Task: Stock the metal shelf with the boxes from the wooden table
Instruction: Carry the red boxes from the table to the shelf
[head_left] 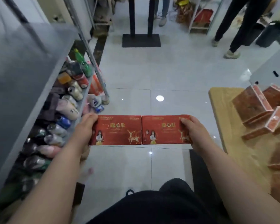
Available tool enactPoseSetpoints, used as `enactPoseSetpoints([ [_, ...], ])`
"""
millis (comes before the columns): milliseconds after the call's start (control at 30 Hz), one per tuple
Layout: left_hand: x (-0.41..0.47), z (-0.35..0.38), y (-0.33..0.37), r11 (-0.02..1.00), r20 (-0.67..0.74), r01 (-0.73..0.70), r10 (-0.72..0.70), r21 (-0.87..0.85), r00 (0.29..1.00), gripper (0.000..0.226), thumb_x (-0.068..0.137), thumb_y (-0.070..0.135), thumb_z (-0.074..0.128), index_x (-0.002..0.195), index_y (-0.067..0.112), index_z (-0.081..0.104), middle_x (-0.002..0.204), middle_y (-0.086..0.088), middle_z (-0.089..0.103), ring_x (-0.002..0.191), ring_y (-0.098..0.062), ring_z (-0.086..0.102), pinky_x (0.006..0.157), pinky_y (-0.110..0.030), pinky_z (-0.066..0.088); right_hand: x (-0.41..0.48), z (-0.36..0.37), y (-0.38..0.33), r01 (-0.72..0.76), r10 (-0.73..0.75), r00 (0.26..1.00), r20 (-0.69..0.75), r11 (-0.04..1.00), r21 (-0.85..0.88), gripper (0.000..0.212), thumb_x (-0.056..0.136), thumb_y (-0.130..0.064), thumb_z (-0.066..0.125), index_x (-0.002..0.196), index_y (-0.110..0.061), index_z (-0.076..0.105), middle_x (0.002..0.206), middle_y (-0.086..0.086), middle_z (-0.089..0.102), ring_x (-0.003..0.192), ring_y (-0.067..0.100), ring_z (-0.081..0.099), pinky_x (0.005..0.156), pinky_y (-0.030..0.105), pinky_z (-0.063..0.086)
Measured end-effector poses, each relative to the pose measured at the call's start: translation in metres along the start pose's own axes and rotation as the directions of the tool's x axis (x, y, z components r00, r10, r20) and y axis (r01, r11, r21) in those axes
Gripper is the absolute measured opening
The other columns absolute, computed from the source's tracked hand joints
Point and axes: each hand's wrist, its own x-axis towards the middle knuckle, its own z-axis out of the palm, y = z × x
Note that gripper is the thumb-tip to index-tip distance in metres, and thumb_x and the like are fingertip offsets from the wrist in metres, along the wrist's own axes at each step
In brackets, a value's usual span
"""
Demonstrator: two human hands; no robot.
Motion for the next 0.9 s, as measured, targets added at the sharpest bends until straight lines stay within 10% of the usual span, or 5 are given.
enactPoseSetpoints([
  [100, 0.003, -0.035, -0.008, 0.997, -0.116, 0.057, -0.063, -0.056, 0.991, 0.022, 0.084, 0.049, 0.051, 0.091, 0.034, 0.065, 0.087, -0.006, 0.062, 0.080, -0.026, 0.063, 0.075, -0.044, 0.051, 0.035, 0.046, -0.017, 0.025, -0.009, 0.991, 0.133, 0.993, -0.117, 0.021, 0.091, -0.035, 0.060, 0.111, -0.030, 0.065, 0.107, 0.006, 0.073, 0.084, 0.022, 0.071, 0.069, 0.041, 0.058],
  [367, -0.042, -0.078, -0.002, 0.967, -0.535, 0.032, -0.167, -0.253, 0.828, 0.022, 0.100, 0.031, 0.042, 0.102, 0.026, 0.063, 0.087, -0.006, 0.065, 0.065, -0.019, 0.064, 0.049, -0.028, 0.052, 0.082, 0.160, -0.087, 0.248, -0.027, 0.804, 0.595, 0.923, -0.293, 0.066, 0.068, -0.048, 0.075, 0.128, -0.032, 0.052, 0.115, 0.001, 0.065, 0.099, 0.023, 0.070, 0.064, 0.034, 0.056],
  [900, -0.275, -0.141, 0.045, 0.898, -0.963, -0.360, -0.195, -0.252, 0.187, 0.009, 0.092, 0.038, 0.060, 0.085, 0.034, 0.062, 0.084, -0.001, 0.069, 0.073, -0.022, 0.066, 0.072, -0.040, 0.056, -0.076, 0.373, -0.185, 0.643, -0.094, 0.035, 0.995, 0.765, 0.050, 0.065, 0.077, -0.043, 0.084, 0.131, -0.036, 0.048, 0.116, -0.007, 0.066, 0.097, 0.014, 0.071, 0.073, 0.041, 0.063],
])
